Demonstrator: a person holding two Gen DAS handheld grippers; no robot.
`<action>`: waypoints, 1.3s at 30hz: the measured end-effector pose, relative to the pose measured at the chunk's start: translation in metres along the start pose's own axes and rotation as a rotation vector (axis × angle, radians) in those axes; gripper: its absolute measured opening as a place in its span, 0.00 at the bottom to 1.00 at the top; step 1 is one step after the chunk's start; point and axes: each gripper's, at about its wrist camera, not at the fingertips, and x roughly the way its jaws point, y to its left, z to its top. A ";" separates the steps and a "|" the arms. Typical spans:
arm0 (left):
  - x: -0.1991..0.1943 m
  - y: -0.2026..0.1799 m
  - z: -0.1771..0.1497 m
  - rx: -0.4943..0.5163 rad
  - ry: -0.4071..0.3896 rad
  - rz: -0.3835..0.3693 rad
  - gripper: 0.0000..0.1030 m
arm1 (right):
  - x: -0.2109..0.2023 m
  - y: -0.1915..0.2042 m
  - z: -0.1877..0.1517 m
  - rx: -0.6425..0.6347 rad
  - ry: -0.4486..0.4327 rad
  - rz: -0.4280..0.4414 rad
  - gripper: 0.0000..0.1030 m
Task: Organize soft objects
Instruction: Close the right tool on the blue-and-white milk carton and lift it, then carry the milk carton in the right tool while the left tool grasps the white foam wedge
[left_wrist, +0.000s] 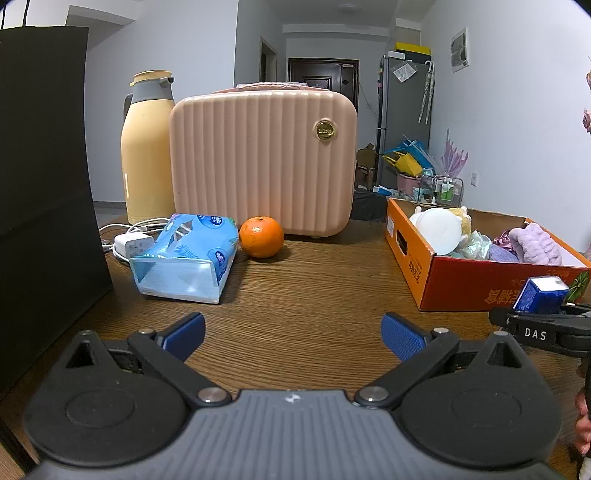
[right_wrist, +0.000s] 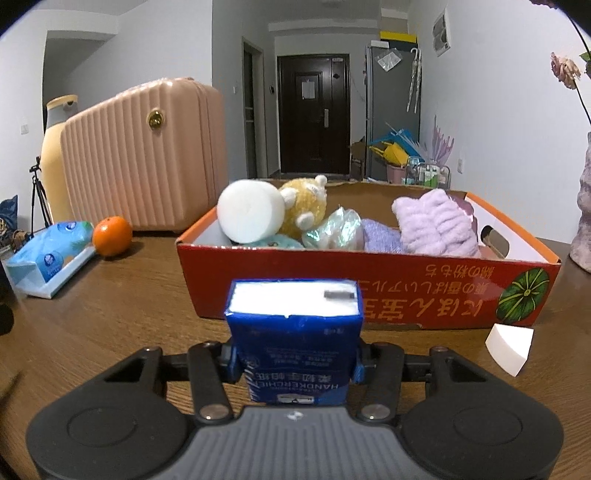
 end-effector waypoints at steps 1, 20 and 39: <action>0.000 0.000 0.000 0.000 -0.001 0.000 1.00 | -0.002 0.000 0.000 0.000 -0.008 0.002 0.49; -0.001 -0.010 -0.005 0.043 -0.023 0.051 1.00 | -0.028 -0.013 -0.001 0.005 -0.099 0.014 0.49; -0.001 -0.058 -0.010 0.041 -0.003 0.027 1.00 | -0.052 -0.041 -0.003 0.005 -0.168 0.012 0.49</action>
